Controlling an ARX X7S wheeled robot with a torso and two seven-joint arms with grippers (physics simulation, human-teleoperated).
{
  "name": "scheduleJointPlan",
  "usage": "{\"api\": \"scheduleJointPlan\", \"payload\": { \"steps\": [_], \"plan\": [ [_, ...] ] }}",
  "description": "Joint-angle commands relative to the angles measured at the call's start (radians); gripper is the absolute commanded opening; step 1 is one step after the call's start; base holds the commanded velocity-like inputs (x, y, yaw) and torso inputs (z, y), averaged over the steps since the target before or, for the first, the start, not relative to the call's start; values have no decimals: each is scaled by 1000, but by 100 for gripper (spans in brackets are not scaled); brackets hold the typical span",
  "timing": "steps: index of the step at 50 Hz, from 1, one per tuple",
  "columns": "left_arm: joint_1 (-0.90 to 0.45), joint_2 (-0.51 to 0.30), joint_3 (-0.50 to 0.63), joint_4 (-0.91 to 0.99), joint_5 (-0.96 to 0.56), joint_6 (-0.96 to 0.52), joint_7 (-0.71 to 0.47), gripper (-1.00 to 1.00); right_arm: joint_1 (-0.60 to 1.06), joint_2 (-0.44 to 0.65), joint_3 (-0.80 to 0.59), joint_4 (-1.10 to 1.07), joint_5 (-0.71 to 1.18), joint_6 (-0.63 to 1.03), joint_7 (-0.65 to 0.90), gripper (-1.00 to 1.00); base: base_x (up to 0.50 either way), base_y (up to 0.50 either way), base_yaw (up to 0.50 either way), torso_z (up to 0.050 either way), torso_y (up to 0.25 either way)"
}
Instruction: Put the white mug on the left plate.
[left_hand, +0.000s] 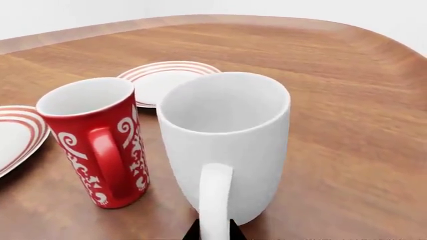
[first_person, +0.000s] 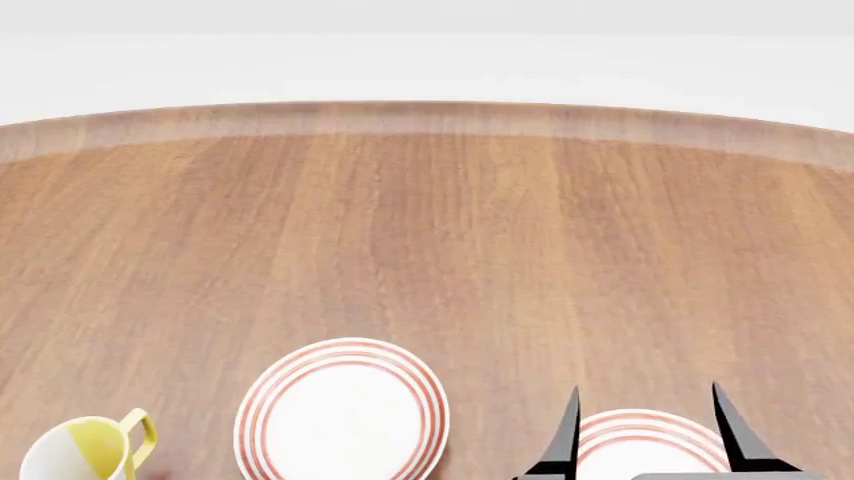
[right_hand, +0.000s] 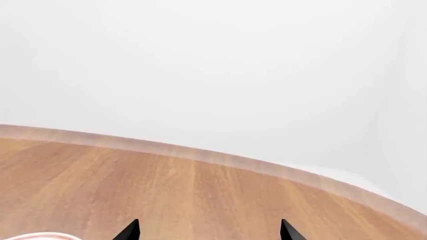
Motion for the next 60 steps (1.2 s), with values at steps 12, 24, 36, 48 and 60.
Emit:
{"api": "scheduleJointPlan", "payload": {
  "steps": [12, 24, 36, 48, 60],
  "plan": [
    [68, -30, 9, 85, -36, 22, -13, -100, 1, 4, -10, 6, 4, -4, 7, 100, 0, 0, 0, 0, 1],
    [148, -56, 8, 154, -38, 77, -30, -100, 0, 7, -6, 2, 10, -7, 12, 100, 0, 0, 0, 0, 0],
    [242, -87, -8, 219, -49, 142, -56, -100, 1, 8, -9, 10, 13, -13, 16, 100, 0, 0, 0, 0, 0],
    [337, -113, -36, 251, -49, 239, -93, -100, -3, 8, -10, 20, 16, -26, 20, 100, 0, 0, 0, 0, 0],
    [405, -132, -65, 238, -37, 353, -135, -100, 5, 11, -12, 1, 21, -9, 26, 100, 0, 0, 0, 0, 0]
  ]
}}
